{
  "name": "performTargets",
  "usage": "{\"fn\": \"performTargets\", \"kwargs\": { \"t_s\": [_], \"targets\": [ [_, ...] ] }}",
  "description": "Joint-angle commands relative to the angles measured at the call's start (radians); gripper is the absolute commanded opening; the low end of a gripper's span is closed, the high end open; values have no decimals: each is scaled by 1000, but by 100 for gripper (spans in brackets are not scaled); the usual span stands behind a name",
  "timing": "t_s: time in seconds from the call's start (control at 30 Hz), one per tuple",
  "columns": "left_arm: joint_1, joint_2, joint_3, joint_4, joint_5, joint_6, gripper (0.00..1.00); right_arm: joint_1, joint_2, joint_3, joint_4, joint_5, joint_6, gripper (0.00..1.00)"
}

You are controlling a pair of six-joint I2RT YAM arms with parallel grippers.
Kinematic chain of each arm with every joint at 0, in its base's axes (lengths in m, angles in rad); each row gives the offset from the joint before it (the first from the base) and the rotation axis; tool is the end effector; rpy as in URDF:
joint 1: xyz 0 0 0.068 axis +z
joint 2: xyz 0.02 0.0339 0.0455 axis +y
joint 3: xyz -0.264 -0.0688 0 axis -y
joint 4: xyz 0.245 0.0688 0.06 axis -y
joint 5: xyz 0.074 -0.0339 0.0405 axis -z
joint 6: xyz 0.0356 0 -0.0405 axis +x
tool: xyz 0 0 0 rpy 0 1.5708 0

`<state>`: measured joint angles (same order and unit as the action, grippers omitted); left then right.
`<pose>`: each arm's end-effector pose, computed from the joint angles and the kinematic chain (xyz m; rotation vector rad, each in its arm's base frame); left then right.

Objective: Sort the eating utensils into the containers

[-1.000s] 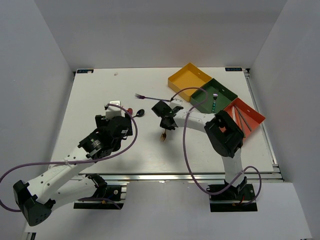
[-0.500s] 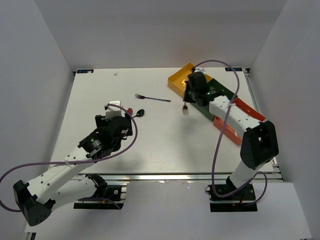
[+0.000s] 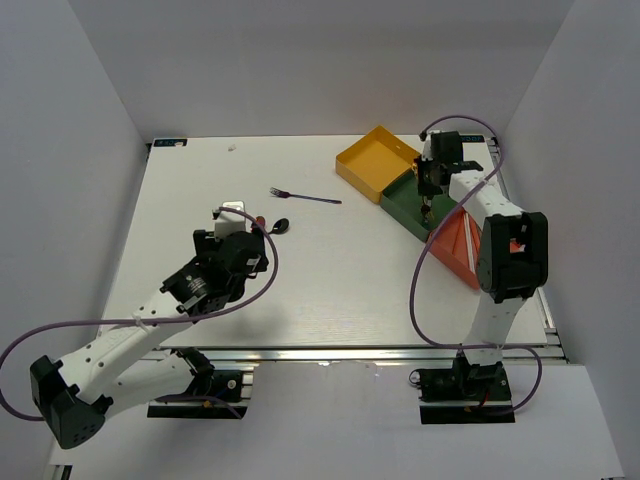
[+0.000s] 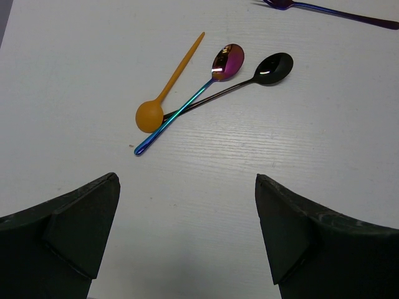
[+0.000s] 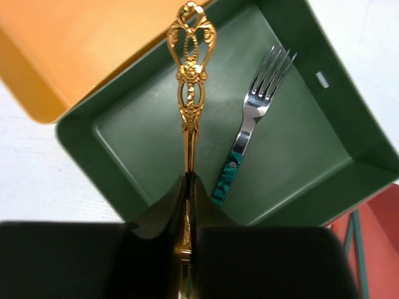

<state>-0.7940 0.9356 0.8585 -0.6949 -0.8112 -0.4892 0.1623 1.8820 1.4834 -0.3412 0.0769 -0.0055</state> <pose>0.1466 -0.1123 0.2982 -0.0559 2.0764 0.1868 0.4256 0.0669 0.2512 -0.1544 2.3028 -0.0088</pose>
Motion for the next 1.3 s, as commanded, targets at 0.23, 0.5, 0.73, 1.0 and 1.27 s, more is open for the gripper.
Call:
{"fn": "performTargets", "kwargs": {
  "t_s": [0.23,0.5,0.73,1.0,1.27],
  "targets": [
    [6,42,2,17,-9,3,98,-20,15,116,-31,109,42,57],
    [18,170,117,101,159,-135,98,9,-258,-44,-49,43,257,74],
    [126,718,564,-145,92,-558,98,45,-555,-351,27,-31,378,89],
    [219,1327,1299,-555,46,-960,96,52,-741,-578,90,-132,371,89],
    [236,1432,1300,-247,24,-937,91,54,-758,-658,131,-230,338,89]
  ]
}}
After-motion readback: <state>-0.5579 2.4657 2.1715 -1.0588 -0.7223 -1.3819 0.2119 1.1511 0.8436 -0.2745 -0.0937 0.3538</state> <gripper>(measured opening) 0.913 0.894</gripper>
